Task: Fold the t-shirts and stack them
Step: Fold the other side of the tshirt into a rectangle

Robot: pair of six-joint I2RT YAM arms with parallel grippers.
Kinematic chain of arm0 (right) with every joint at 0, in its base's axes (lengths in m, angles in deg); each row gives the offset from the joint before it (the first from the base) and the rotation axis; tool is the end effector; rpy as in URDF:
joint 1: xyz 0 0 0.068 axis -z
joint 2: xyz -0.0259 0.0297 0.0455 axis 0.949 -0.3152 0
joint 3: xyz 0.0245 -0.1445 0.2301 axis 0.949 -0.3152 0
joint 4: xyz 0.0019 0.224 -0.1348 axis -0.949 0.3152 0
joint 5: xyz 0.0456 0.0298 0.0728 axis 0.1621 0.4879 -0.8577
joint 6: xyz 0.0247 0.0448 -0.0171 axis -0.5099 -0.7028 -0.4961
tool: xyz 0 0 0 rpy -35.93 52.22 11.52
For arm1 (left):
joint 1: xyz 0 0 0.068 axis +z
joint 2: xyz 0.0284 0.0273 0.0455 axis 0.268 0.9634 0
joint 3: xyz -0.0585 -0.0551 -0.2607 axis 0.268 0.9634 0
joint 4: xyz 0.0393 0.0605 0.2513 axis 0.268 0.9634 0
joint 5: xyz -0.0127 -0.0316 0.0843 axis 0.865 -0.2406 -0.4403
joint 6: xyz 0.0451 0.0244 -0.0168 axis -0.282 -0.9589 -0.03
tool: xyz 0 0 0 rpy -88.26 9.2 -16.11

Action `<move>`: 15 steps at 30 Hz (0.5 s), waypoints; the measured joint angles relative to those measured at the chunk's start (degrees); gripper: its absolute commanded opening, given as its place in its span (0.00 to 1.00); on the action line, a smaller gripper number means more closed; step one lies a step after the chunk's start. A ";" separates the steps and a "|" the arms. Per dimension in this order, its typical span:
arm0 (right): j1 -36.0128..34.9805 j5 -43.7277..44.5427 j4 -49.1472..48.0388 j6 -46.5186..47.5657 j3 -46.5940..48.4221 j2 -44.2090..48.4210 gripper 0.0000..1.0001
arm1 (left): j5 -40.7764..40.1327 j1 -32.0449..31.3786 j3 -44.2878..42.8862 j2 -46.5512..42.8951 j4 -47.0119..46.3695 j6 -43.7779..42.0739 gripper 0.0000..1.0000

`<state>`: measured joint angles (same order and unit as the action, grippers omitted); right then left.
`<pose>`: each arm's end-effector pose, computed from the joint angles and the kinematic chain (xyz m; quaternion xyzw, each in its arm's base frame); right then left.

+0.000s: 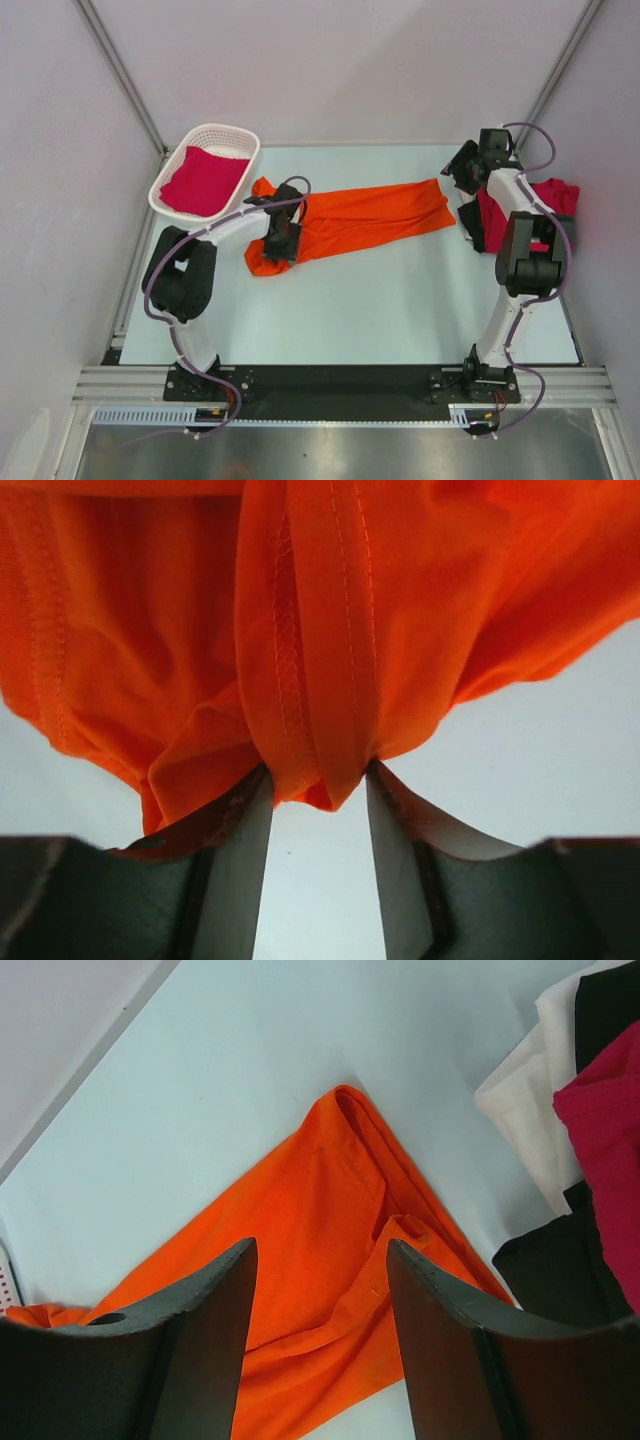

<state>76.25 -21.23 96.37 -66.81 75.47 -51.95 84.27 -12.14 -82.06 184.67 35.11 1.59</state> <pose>0.4510 -0.0326 0.2456 0.2770 0.8692 0.1476 0.3822 0.3144 -0.1621 0.1887 0.0744 0.9867 -0.0248 0.1421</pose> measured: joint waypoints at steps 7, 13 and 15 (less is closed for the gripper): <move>0.72 -0.55 -0.02 0.00 -0.09 0.50 0.60 | -1.97 0.17 -2.93 3.80 1.92 0.90 0.00; 1.38 -0.96 -0.09 0.00 -0.20 0.98 0.60 | -10.43 0.22 -6.49 2.75 6.64 2.34 0.00; 1.44 -1.07 -0.09 -0.02 -0.22 0.98 0.60 | -14.45 0.24 -9.53 2.43 9.07 3.06 0.00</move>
<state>77.69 -22.30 96.28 -66.83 75.25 -50.96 69.82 -11.90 -91.59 187.10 44.18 4.65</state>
